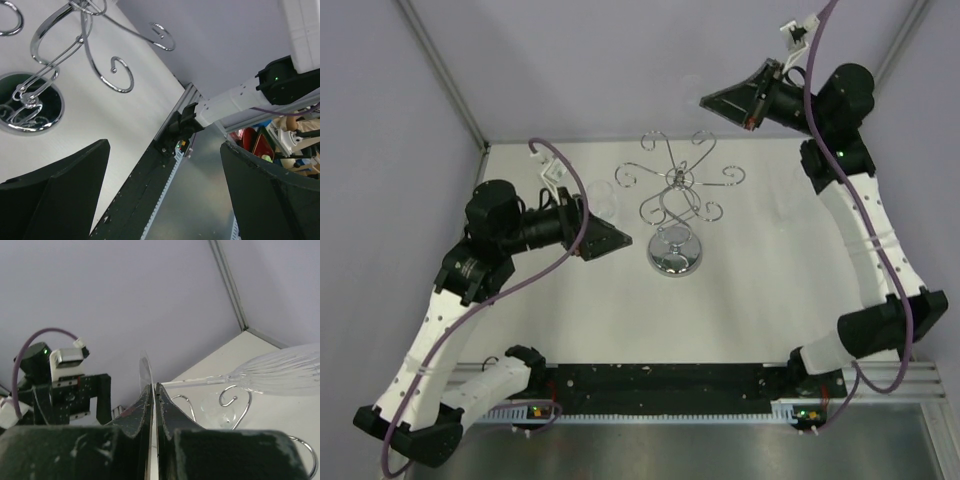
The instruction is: Take the wine glass off the wine glass rack
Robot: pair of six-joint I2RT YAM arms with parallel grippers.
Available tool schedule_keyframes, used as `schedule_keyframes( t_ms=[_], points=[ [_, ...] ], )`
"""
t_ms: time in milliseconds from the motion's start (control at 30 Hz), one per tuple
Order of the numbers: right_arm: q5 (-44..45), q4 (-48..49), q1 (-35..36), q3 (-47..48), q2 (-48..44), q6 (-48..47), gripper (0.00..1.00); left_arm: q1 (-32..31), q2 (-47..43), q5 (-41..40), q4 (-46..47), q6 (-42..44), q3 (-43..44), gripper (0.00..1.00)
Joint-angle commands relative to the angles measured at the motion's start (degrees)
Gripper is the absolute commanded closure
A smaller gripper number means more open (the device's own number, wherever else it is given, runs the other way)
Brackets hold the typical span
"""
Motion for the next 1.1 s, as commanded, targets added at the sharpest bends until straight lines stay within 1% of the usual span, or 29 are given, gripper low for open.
schedule_keyframes(
  t_ms=[0, 167, 200, 267, 300, 433, 567, 733, 800, 933, 1067],
  points=[
    [-5.1, 0.1, 1.9, -4.2, -11.8, -13.8, 1.0, 0.0, -0.5, 5.7, 11.8, -8.0, 1.7, 0.02],
    [-7.5, -3.1, 5.9, -10.8, -20.0, -22.9, 1.0, -0.1, -1.1, 7.6, 18.6, -15.1, 0.1, 0.02],
    [-7.2, -3.7, 7.0, -11.6, -21.5, -25.7, 1.0, -0.1, -1.2, 7.9, 19.5, -16.7, -0.2, 0.02],
    [-5.7, -9.6, 9.8, -12.5, -24.0, -31.0, 1.0, -0.2, -1.6, 8.3, 21.0, -18.7, -0.7, 0.02],
    [-5.0, -10.5, 11.2, -12.9, -25.2, -33.1, 1.0, -0.2, -1.8, 8.4, 21.8, -19.7, -1.0, 0.02],
    [-3.5, -13.2, 17.6, -15.1, -28.4, -38.0, 1.0, -0.2, -3.0, 9.0, 27.1, -25.1, -3.1, 0.02],
    [3.5, -20.1, 26.4, -15.5, -29.4, -48.2, 1.0, -0.2, -4.0, 8.6, 29.2, -28.5, -3.9, 0.02],
    [11.8, -21.5, 35.7, -18.6, -30.0, -57.0, 1.0, -0.2, -4.9, 7.2, 29.1, -30.1, -4.6, 0.02],
    [16.5, -23.2, 39.8, -18.7, -29.8, -61.5, 1.0, -0.2, -5.0, 6.6, 28.8, -30.3, -4.8, 0.02],
    [23.5, -24.8, 45.3, -18.2, -28.4, -65.1, 1.0, -0.2, -5.4, 5.7, 28.7, -30.6, -5.1, 0.02],
    [31.0, -23.4, 50.3, -19.1, -27.1, -68.7, 1.0, -0.2, -5.2, 5.7, 28.7, -30.7, -5.5, 0.02]
  ],
)
